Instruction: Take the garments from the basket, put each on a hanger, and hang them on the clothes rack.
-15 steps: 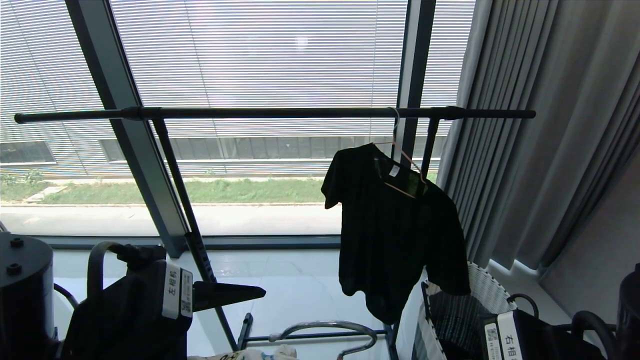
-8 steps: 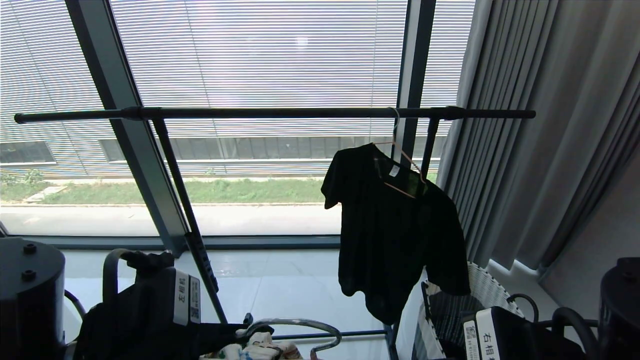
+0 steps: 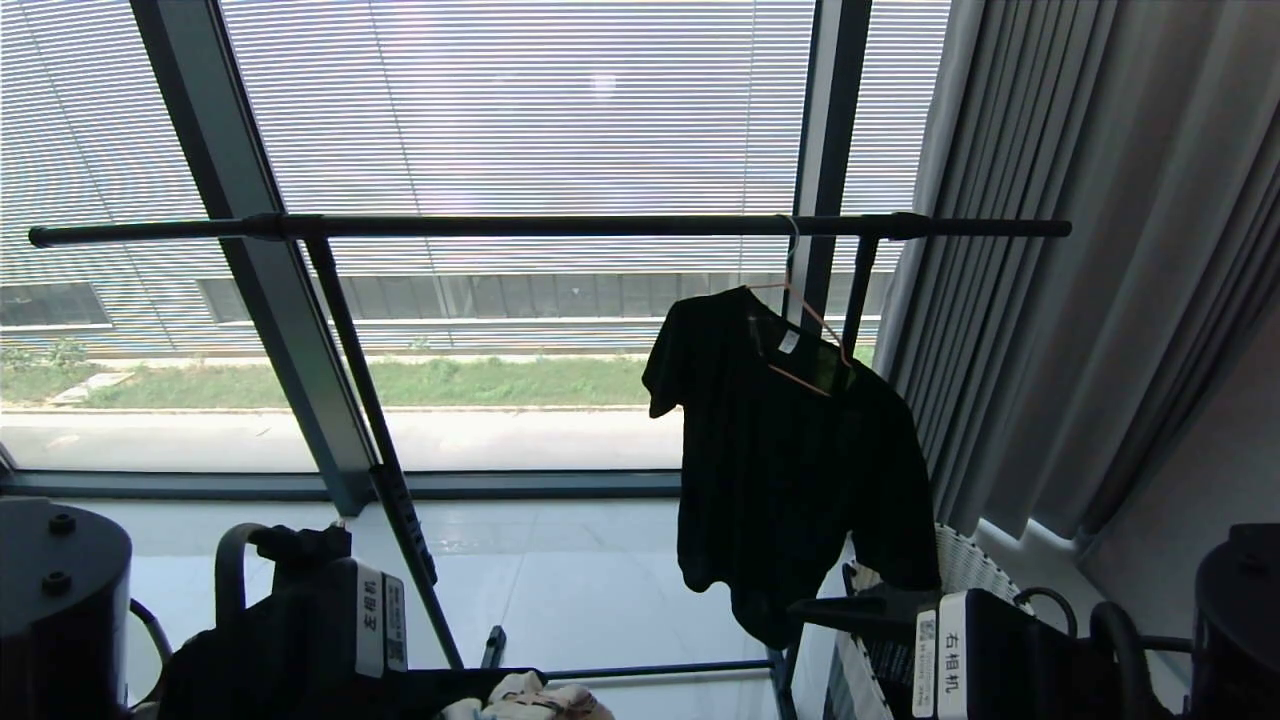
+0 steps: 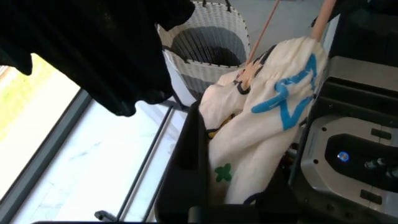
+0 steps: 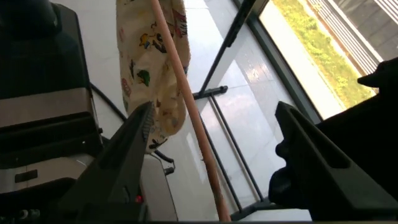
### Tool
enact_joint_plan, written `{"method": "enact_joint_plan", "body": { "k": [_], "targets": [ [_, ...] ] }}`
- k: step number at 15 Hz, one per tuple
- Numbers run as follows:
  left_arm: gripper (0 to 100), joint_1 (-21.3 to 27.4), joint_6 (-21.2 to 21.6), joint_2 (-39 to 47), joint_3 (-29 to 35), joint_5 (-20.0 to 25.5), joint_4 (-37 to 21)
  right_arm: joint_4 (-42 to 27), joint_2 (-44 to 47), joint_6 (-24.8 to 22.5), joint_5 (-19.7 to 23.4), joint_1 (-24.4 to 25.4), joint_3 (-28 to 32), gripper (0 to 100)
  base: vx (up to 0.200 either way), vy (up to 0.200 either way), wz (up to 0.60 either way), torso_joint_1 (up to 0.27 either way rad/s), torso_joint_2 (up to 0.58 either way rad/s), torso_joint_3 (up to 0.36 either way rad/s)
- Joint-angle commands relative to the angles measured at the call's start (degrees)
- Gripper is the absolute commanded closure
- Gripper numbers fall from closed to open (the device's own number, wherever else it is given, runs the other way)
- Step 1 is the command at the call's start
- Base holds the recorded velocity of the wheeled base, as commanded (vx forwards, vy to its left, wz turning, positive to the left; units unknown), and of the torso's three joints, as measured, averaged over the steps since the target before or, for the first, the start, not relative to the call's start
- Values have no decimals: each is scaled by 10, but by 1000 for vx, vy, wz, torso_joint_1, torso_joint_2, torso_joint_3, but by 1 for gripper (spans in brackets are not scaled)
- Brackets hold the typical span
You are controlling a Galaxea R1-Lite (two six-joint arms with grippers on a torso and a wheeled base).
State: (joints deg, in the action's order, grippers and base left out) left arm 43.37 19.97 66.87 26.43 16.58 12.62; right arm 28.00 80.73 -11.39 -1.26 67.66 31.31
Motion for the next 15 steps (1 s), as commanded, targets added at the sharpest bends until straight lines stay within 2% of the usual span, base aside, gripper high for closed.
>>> {"method": "enact_joint_plan", "body": {
  "k": [1, 2, 4, 8, 9, 12, 15],
  "targets": [
    [100, -5, -5, 0, -12, -24, 1, -1, -1, 0, -21, -6, -5, 0, 0, 0, 0, 0, 0, 0],
    [100, -7, -6, 0, -16, -34, 2, 0, -1, 0, -25, -7, -5, 0, 0, 0, 0, 0, 0, 0],
    [100, -38, -34, -1, -31, -50, 3, 1, -6, 0, -26, -18, -5, 0, 0, 0, 0, 0, 0, 0],
    [100, -45, -157, 2, -18, -58, 3, 2, -8, 0, -25, -22, -5, 0, 0, 0, 0, 0, 0, 0],
    [100, -51, -172, 2, -13, -62, 3, 1, -7, 2, -24, -22, -5, 0, 0, 0, 0, 0, 0, 0],
    [100, -103, -184, 5, 30, -73, 3, 15, 15, 38, -23, -22, -4, 0, 0, 0, 0, 0, 0, 0],
    [100, -121, -185, 4, 71, -73, 3, 86, 79, 121, -24, -14, 2, 0, 0, 0, 0, 0, 0, 0]
  ]
}}
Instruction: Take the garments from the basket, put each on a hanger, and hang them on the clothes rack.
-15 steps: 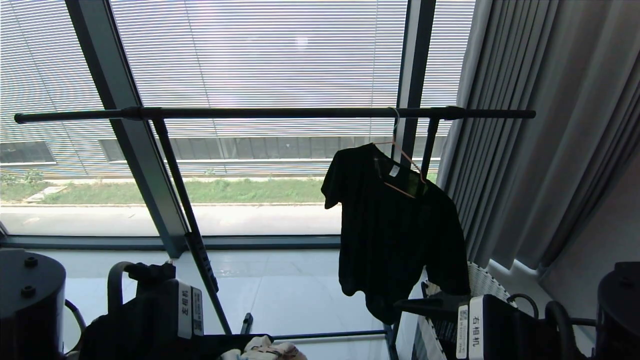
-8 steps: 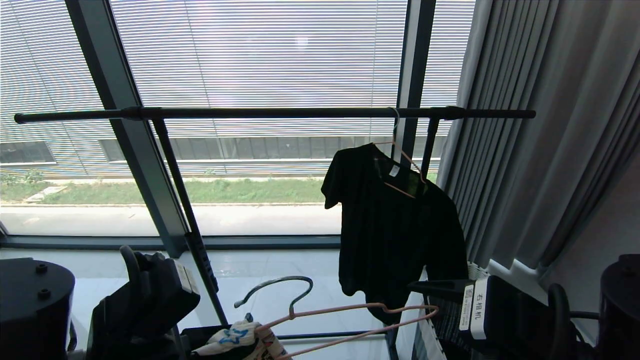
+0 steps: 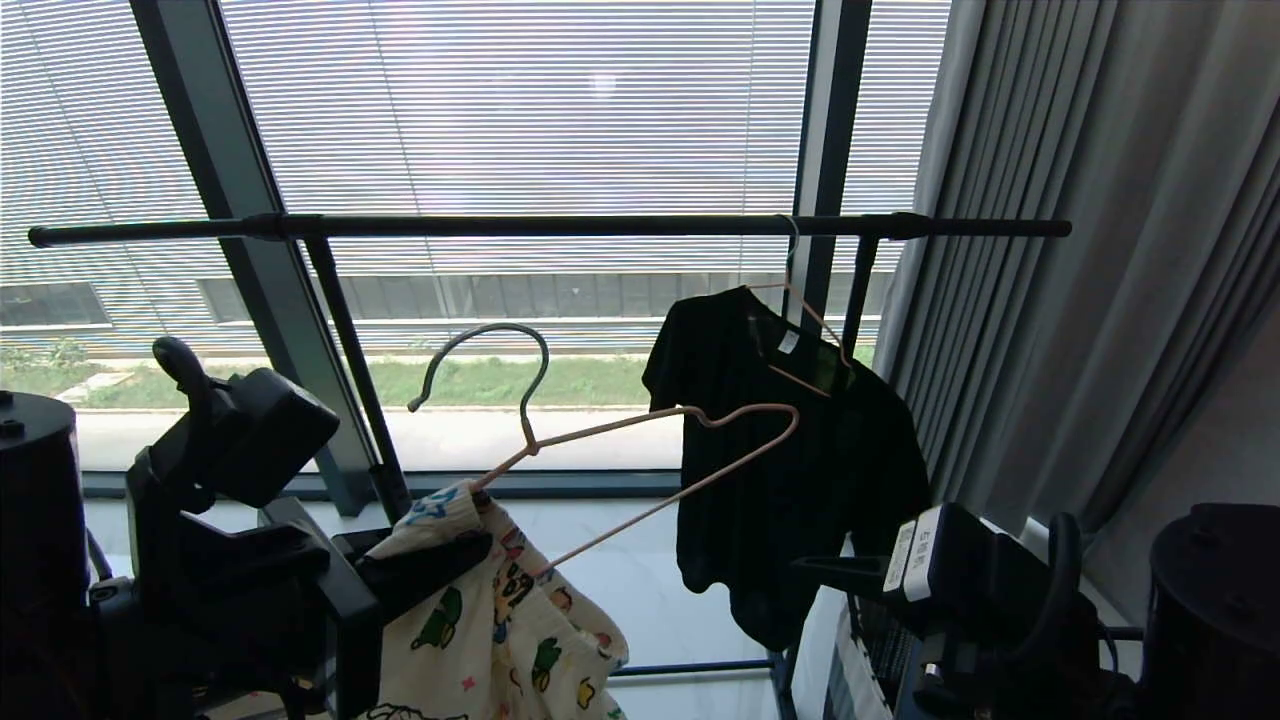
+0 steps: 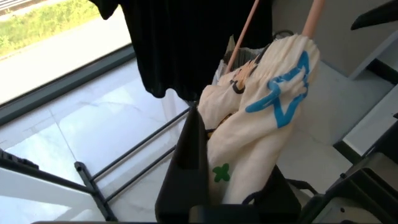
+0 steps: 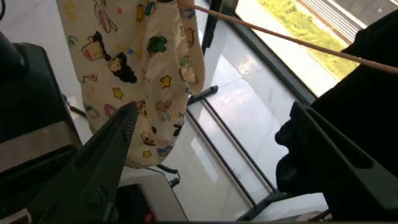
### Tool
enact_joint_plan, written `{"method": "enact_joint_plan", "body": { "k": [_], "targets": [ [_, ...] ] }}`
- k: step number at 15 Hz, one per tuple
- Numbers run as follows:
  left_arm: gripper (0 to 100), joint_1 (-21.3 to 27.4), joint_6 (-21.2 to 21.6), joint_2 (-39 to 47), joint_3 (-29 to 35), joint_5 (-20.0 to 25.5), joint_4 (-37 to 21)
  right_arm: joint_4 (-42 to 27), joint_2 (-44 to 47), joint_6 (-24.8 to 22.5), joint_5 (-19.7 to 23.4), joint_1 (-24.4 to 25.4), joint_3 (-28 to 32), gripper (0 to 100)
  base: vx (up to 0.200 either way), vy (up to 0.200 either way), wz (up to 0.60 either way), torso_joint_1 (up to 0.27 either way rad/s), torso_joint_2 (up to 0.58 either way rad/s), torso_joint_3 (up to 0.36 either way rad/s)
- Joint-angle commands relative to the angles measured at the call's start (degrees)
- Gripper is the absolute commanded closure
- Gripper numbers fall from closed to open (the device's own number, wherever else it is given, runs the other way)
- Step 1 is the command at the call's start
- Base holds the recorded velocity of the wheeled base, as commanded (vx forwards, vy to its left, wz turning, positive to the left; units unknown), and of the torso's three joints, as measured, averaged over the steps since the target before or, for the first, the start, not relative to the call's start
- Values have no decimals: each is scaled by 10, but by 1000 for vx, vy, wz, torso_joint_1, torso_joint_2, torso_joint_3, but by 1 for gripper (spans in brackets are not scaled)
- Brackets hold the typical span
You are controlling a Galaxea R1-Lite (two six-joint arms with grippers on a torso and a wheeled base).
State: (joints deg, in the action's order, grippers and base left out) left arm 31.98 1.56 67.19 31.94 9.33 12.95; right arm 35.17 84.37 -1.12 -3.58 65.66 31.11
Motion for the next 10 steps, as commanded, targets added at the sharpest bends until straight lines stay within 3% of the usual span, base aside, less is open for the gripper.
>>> {"method": "enact_joint_plan", "body": {
  "k": [1, 3, 7, 10],
  "targets": [
    [100, -7, -1, 0, 29, 0, 0, 27, 66, 40, -5, 15, 10, 0, 0, 0, 0, 0, 0, 0],
    [100, -7, 0, -1, 48, 0, 0, 35, 116, 90, -39, 15, 38, 0, 0, 0, 0, 0, 0, 0],
    [100, -4, 5, -8, 56, 3, 0, 44, 210, 178, -165, -4, 135, 0, 0, 0, 0, 0, 0, 0],
    [100, 8, 5, -11, 57, 3, 0, 46, 226, 179, -173, -17, 145, 0, 0, 0, 0, 0, 0, 0]
  ]
}}
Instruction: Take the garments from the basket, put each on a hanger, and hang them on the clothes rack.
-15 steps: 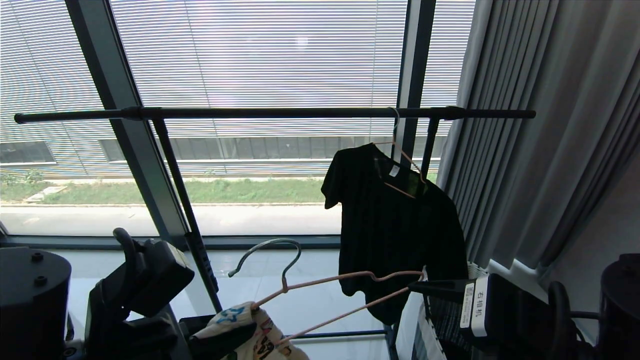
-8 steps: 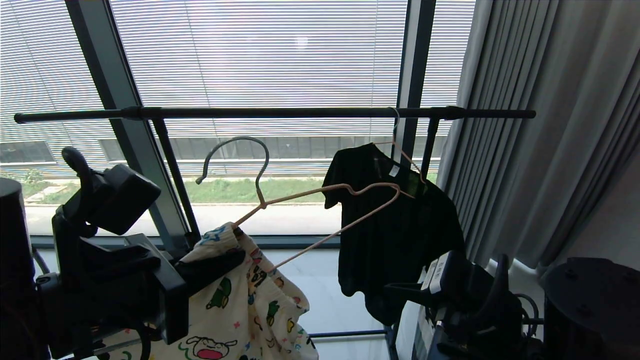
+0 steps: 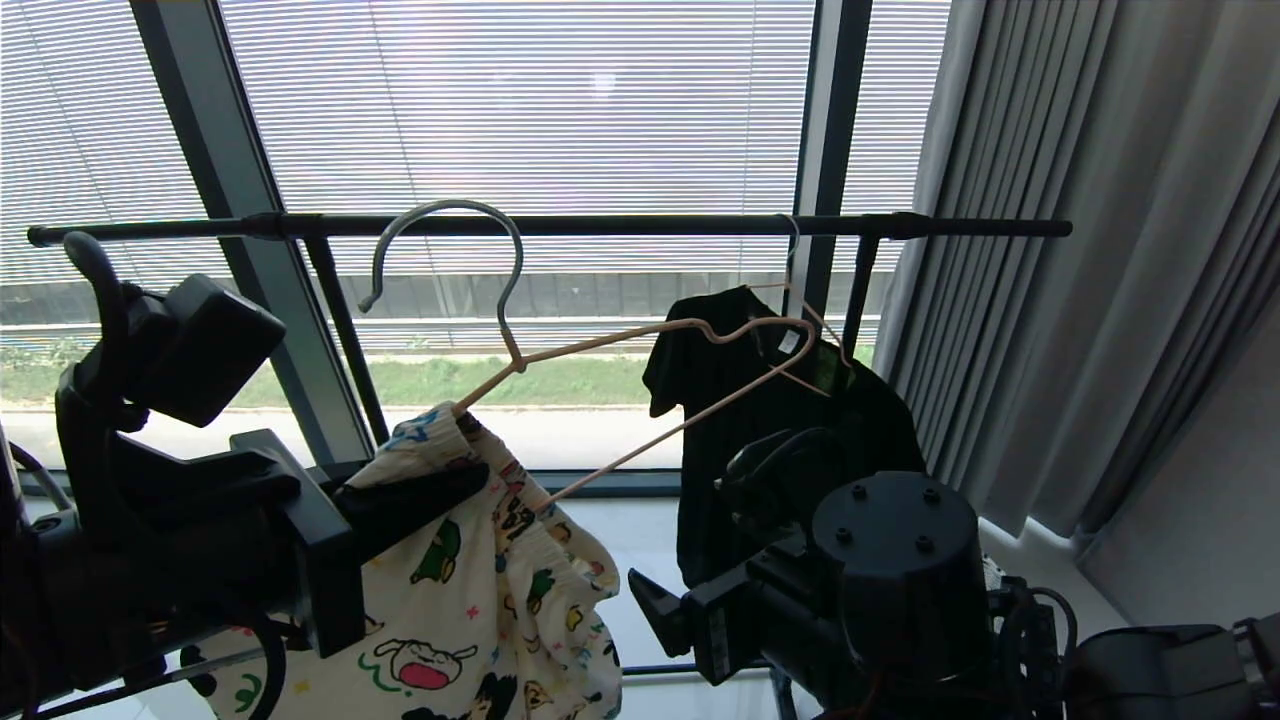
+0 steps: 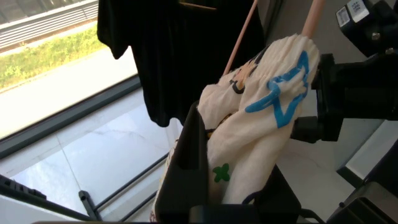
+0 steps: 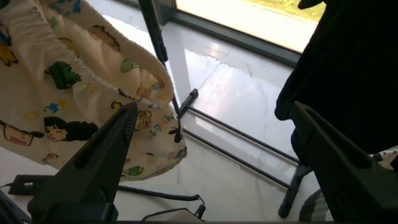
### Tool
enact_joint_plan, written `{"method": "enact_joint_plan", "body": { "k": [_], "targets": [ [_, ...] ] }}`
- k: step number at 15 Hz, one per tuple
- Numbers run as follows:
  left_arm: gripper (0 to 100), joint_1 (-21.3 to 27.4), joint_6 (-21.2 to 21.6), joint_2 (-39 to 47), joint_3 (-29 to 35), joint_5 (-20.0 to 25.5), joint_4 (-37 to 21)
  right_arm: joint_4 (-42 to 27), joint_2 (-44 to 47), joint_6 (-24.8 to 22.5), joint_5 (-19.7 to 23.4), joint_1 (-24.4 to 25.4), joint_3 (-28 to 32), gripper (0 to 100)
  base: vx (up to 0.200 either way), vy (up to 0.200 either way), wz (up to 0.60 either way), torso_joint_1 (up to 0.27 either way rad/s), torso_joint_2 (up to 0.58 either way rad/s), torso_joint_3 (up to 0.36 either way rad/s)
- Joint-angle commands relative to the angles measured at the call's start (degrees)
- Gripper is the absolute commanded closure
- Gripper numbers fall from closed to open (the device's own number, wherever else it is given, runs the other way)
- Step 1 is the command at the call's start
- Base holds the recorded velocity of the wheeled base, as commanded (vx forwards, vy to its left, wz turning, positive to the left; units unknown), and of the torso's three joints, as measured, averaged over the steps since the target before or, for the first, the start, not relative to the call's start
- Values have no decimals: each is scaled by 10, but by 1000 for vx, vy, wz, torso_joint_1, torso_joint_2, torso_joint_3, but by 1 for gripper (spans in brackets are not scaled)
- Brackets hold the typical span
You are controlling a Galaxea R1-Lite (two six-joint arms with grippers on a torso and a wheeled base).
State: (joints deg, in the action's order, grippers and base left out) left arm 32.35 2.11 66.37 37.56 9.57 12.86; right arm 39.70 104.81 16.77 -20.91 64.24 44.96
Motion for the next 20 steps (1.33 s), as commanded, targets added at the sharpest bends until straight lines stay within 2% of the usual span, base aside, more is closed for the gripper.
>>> {"method": "enact_joint_plan", "body": {
  "k": [1, 2, 6, 9, 12, 15, 19, 20],
  "targets": [
    [100, 12, 0, -6, 1, 1, 1, 0, 28, -1, 0, -2, 9, 0, 0, 0, 0, 0, 0, 0],
    [100, 27, 0, -10, 1, 1, 1, 1, 36, -1, 0, -1, 16, 0, 0, 0, 0, 0, 0, 0],
    [100, 38, 0, -12, 2, 0, 1, 0, 44, -3, 0, 0, 32, 0, 0, 0, 0, 0, 0, 0],
    [100, 38, 0, -12, 3, -1, 1, 0, 50, -4, -2, 26, 29, 0, 0, 0, 0, 0, 0, 0],
    [100, 38, 0, -12, 9, -3, 1, -1, 78, -5, -41, 34, 29, 0, 0, 0, 0, 0, 0, 0],
    [100, 30, 0, -17, 6, -6, 1, -4, 72, -32, -45, 0, -3, 0, 0, 0, 0, 0, 0, 0],
    [100, -25, 5, -18, -6, -15, 1, -3, 38, -53, -53, -77, -32, 0, 0, 0, 0, 0, 0, 0],
    [100, -27, 26, -21, -18, -15, 1, -3, 30, -58, -53, -96, -32, 0, 0, 0, 0, 0, 0, 0]
  ]
}}
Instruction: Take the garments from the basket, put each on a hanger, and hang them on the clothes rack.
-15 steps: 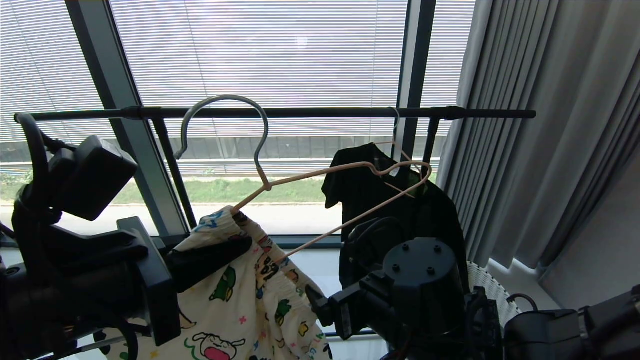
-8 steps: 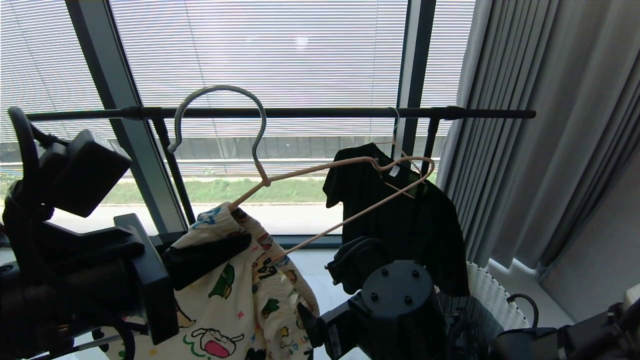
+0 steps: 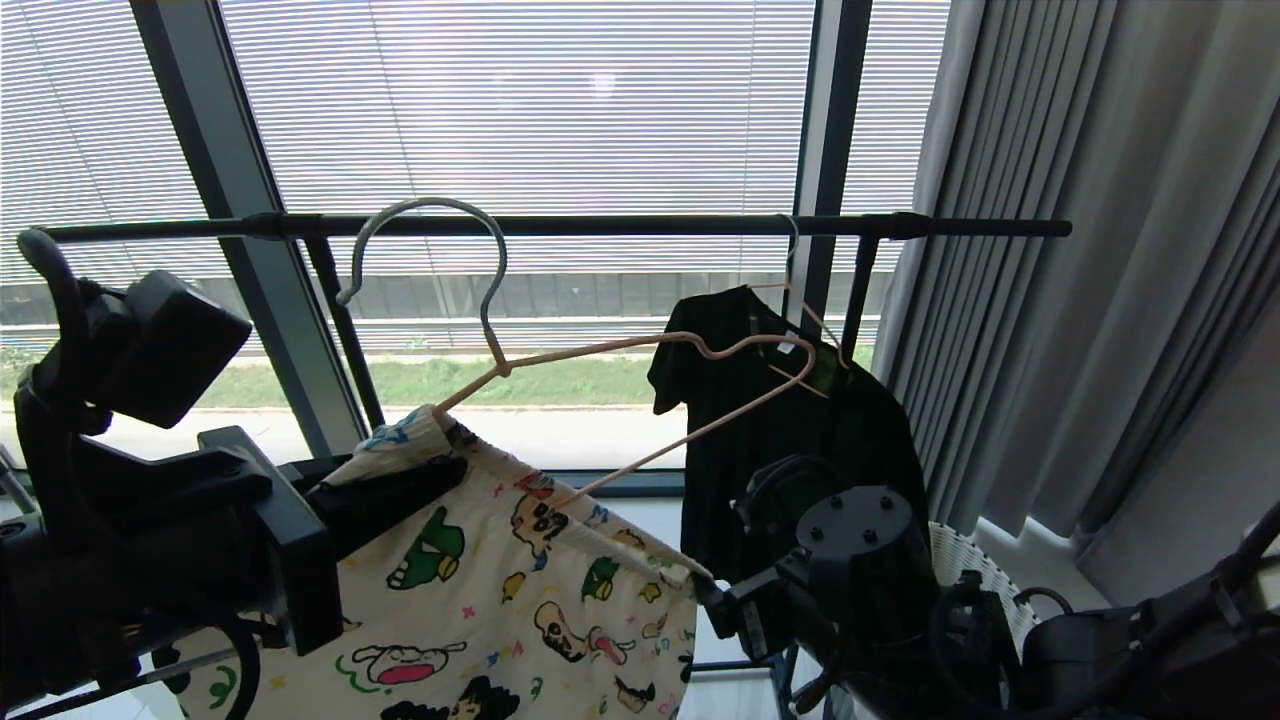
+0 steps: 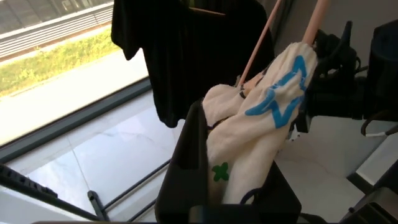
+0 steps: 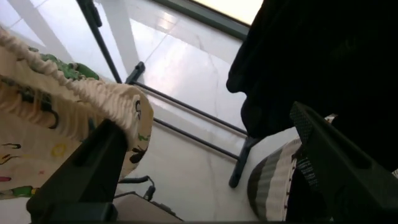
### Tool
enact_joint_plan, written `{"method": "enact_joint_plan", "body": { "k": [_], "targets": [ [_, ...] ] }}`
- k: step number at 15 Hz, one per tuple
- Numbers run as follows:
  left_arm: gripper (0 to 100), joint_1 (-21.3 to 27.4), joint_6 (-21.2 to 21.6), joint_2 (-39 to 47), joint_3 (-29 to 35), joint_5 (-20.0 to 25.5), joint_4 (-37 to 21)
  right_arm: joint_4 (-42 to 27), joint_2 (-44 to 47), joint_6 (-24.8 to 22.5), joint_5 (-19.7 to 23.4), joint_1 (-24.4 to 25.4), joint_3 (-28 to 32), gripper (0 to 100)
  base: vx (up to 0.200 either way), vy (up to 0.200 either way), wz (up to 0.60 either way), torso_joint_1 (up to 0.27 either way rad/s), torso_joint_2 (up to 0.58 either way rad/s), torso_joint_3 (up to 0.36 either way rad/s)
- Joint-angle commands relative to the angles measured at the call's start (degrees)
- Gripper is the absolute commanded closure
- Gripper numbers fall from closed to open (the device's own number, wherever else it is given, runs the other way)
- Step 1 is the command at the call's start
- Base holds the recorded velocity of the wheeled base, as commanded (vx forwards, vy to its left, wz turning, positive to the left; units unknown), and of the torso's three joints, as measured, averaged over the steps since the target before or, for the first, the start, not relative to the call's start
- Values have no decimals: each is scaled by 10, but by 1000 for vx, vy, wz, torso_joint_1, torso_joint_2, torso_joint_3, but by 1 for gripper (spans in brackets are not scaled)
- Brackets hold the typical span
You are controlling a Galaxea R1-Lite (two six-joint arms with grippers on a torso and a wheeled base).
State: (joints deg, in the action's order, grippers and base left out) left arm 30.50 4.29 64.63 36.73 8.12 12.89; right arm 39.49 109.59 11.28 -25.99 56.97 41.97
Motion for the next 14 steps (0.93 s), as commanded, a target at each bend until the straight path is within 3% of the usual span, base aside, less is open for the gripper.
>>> {"method": "enact_joint_plan", "body": {
  "k": [1, 4, 9, 12, 14],
  "targets": [
    [100, -11, 27, -8, -27, 0, 0, 0, -24, -9, -2, -36, -2, 0, 0, 0, 0, 0, 0, 0],
    [100, -11, 91, -41, -97, 1, 0, 0, -39, -28, -1, -73, 0, 0, 0, 0, 0, 0, 0, 0],
    [100, -29, 100, -48, -119, 0, 0, 0, -47, -46, 2, -88, 0, 0, 0, 0, 0, 0, 0, 0],
    [100, -68, 152, -44, -148, 1, -1, 1, -47, -53, 2, -88, 2, 0, 0, 0, 0, 0, 0, 0],
    [100, -69, 160, -33, -161, -1, -1, 0, -53, -61, 6, -88, 7, 0, 0, 0, 0, 0, 0, 0]
  ]
}}
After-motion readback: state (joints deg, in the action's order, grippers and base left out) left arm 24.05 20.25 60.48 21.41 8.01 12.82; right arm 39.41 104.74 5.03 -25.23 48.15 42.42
